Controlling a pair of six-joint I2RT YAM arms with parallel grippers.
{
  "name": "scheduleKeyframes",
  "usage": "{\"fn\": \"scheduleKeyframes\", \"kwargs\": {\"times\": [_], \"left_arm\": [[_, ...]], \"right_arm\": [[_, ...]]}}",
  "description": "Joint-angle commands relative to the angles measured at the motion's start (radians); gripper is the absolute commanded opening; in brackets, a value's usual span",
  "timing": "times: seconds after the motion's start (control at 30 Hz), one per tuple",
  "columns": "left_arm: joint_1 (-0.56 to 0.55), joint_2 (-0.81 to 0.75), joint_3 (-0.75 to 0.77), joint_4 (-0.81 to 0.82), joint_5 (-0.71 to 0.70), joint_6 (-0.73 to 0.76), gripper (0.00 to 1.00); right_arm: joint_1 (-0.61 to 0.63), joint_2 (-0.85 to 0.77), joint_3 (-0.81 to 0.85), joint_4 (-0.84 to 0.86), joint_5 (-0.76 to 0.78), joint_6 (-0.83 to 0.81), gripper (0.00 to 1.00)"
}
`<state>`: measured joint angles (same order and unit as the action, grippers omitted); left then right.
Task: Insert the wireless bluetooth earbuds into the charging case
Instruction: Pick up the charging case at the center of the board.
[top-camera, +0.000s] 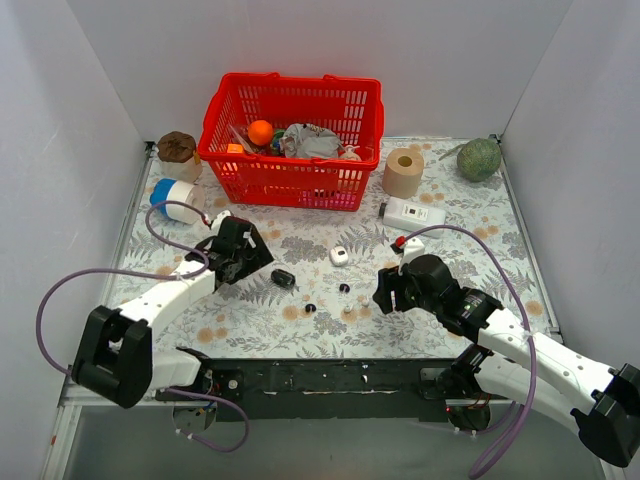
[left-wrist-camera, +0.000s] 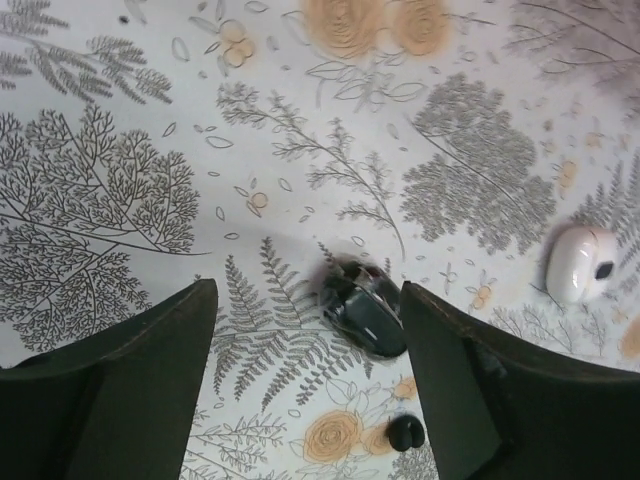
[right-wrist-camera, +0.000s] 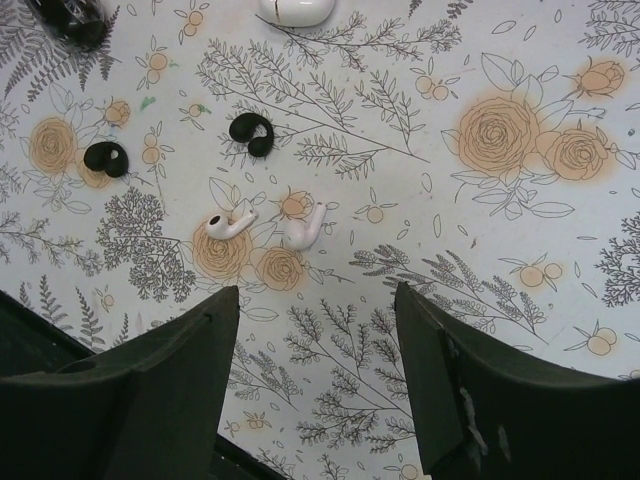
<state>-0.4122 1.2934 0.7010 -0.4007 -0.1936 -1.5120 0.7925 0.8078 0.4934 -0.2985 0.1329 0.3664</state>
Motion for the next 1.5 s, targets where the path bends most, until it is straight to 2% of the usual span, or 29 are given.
{"fn": "scheduleKeyframes", "kwargs": {"times": [0.0, 0.07, 0.17, 0.2, 0.27, 0.5, 0.7, 1.47], "left_arm": [[-0.004, -0.14, 0.034, 0.002, 0.043, 0.185, 0.97], [-0.002, -0.164, 0.034, 0.013, 0.068, 0.255, 0.98], [-0.004, -0.137, 0.064, -0.022, 0.259, 0.358, 0.98], [-0.004, -0.125, 0.06, -0.015, 0.369, 0.378, 0.98], [-0.029, -0.135, 0.042, 0.023, 0.408, 0.414, 0.98], [-0.092, -0.042, 0.109, -0.015, 0.329, 0.536, 0.98], [-0.149, 0.086, 0.176, -0.069, 0.172, 0.581, 0.98], [-0.221, 0.302, 0.235, -0.072, 0.074, 0.635, 0.98]], "right_arm": [[0.004, -0.009, 0.037, 0.001, 0.036, -0.03, 0.72], [0.004, -0.002, 0.046, 0.002, 0.034, -0.034, 0.72], [0.004, 0.011, 0.056, 0.005, 0.022, -0.038, 0.72], [0.005, 0.013, 0.059, 0.006, 0.02, -0.04, 0.72], [0.004, 0.021, 0.062, 0.006, 0.014, -0.041, 0.72], [0.004, 0.03, 0.079, 0.001, -0.006, -0.041, 0.72], [0.004, 0.044, 0.08, 0.006, -0.019, -0.038, 0.72], [0.004, 0.05, 0.06, 0.007, -0.027, -0.044, 0.73]]}}
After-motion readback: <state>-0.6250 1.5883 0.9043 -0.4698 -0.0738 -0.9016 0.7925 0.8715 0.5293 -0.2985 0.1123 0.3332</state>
